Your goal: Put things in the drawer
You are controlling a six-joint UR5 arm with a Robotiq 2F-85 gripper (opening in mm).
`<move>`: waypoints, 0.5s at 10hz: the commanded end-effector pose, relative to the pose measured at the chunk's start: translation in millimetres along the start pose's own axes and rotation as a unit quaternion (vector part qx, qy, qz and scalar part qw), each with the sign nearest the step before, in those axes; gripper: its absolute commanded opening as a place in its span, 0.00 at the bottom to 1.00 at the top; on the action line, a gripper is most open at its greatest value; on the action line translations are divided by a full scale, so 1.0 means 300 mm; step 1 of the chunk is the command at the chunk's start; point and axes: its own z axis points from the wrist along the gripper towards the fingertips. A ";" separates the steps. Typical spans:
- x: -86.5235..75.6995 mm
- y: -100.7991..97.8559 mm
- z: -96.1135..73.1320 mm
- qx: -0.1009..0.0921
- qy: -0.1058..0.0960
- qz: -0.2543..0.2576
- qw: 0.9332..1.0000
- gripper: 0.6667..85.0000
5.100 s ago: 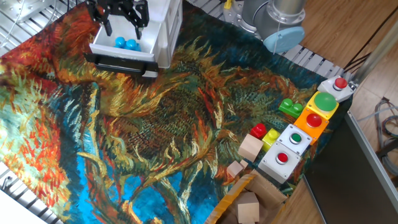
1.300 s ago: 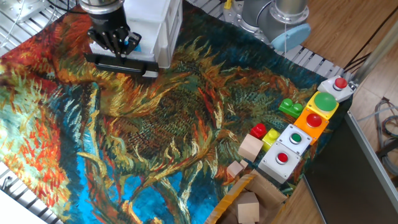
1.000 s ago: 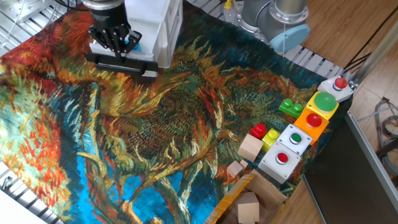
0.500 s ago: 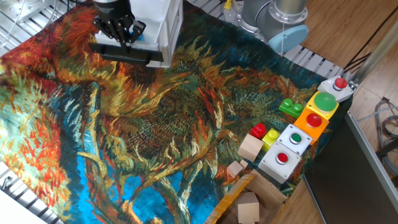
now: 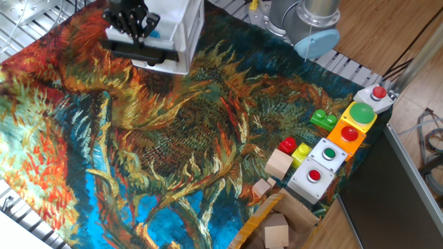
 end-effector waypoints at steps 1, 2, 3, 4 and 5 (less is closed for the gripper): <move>0.042 0.011 -0.019 -0.009 0.002 0.004 1.000 0.01; 0.040 0.013 -0.018 -0.010 0.000 0.004 1.000 0.01; 0.043 0.017 -0.016 -0.013 -0.002 0.004 1.000 0.01; 0.052 0.015 -0.013 -0.014 -0.001 0.002 1.000 0.01; 0.061 0.016 -0.009 -0.018 -0.003 0.001 1.000 0.01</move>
